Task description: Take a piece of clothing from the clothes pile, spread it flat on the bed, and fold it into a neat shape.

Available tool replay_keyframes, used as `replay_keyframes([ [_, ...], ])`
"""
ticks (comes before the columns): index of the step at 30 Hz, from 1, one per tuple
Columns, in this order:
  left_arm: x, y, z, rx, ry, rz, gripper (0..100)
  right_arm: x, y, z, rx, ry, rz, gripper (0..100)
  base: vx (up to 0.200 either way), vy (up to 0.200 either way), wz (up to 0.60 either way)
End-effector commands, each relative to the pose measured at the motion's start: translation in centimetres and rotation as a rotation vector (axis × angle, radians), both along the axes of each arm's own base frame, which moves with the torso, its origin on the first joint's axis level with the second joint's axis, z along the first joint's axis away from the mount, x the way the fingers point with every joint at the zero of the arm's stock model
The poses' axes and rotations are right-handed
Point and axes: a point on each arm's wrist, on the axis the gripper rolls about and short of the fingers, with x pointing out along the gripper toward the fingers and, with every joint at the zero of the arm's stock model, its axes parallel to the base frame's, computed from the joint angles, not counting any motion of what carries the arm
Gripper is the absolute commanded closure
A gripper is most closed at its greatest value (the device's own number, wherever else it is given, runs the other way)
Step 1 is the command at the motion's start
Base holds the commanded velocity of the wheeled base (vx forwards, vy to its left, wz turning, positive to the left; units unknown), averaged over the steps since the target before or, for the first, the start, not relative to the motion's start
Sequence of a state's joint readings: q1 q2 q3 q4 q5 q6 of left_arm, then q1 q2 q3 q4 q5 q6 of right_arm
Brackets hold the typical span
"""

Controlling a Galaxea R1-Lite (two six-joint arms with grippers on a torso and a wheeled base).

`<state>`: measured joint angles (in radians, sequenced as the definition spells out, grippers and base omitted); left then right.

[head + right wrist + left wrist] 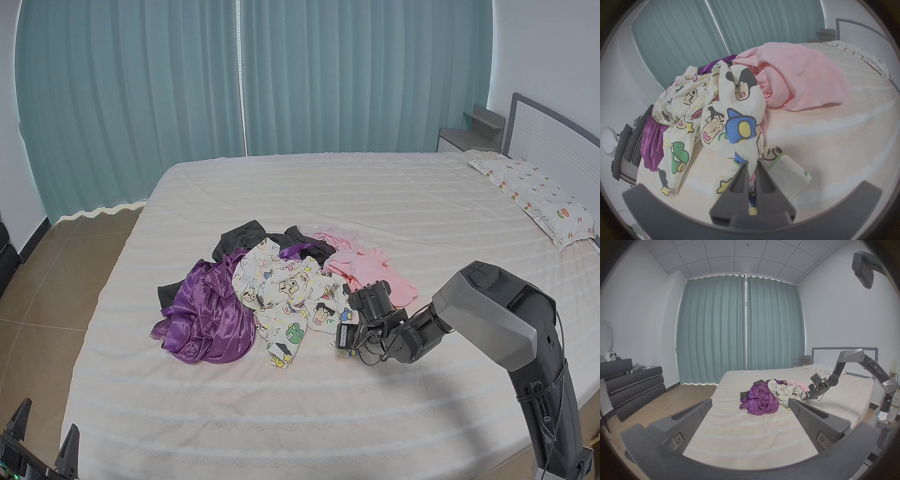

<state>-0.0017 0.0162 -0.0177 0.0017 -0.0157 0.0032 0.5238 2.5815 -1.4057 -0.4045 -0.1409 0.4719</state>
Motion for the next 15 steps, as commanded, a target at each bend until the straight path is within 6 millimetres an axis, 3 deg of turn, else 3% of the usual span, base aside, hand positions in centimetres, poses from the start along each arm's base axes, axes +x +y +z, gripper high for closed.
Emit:
replay_keyframes([
  [1, 0.0, 0.0, -0.5, 0.0, 0.001, 0.001, 0, -1.9, -1.3, 3.4, 0.042, 0.013, 0.03, 100, 0.0, 0.0, 0.0],
  [3, 0.0, 0.0, -0.5, 0.0, 0.001, 0.001, 0, -2.5, -1.8, 3.8, 0.053, 0.028, 0.045, 100, 0.0, 0.0, 0.0],
  [11, 0.0, 0.0, -0.5, 0.0, 0.001, 0.001, 0, -8.6, -6.0, 7.5, 0.199, -0.019, 0.12, 100, 0.0, 0.0, 0.0],
  [12, 0.0, 0.0, -0.5, 0.0, 0.001, 0.001, 0, -10.5, -7.0, 8.3, 0.232, -0.048, 0.133, 100, 0.0, 0.0, 0.0],
  [15, 0.0, 0.0, -0.5, 0.0, 0.001, 0.001, 0, -12.6, -8.0, 9.3, 0.265, -0.09, 0.154, 100, 0.0, 0.0, 0.0],
])
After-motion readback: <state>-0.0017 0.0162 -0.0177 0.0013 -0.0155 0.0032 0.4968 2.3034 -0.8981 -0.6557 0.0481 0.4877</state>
